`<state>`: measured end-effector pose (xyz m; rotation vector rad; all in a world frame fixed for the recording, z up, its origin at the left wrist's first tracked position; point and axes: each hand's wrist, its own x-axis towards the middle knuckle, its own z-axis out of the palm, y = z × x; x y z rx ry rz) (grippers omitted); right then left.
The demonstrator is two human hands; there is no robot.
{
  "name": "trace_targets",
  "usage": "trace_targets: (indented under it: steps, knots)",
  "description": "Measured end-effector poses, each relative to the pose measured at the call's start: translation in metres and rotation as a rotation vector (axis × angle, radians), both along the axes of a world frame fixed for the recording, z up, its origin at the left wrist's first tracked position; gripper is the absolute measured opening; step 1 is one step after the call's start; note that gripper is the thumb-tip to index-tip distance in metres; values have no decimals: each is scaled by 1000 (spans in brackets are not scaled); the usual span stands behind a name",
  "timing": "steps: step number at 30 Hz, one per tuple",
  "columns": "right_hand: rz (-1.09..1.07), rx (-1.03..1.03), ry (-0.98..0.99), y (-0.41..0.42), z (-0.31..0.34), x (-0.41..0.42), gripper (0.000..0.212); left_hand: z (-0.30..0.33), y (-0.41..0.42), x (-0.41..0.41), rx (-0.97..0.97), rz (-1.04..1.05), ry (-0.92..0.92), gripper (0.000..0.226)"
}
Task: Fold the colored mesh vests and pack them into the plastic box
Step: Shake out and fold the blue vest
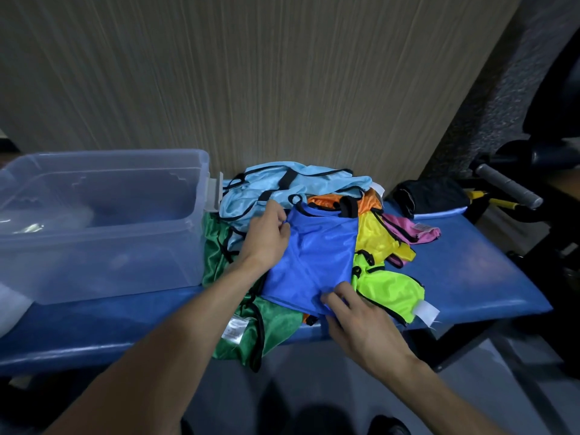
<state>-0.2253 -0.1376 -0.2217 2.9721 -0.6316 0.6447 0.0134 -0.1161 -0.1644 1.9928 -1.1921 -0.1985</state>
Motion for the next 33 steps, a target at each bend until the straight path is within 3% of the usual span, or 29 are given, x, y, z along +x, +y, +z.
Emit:
trace_targets:
  steps: [4,7,9,11,13,15,18,26,33]
  knots:
    - [52,16,-17,-2,-1,-2,45,3,10,1,-6,-57,-159,19]
    - [91,8,-12,-6,-3,-4,47,15,27,0,46,-124,-436,18]
    - [93,-16,-3,-7,-6,-4,49,22,43,-7,8,-341,-412,12]
    - [67,-42,-3,-6,-8,-4,49,19,58,-14,149,-633,-360,10]
    - [49,-91,-12,-7,-10,-5,48,5,63,-12,312,-757,-459,30]
    - [55,-127,-24,-9,-10,-6,49,-9,66,-5,345,-742,-493,46]
    - [56,-140,-64,-12,-10,-5,45,-18,72,-1,279,-715,-501,52]
    - [203,12,-69,-14,-11,-11,41,-24,76,2,235,-675,-459,36]
    - [89,-296,2,-18,-14,-10,38,-28,76,-2,224,-635,-435,44]
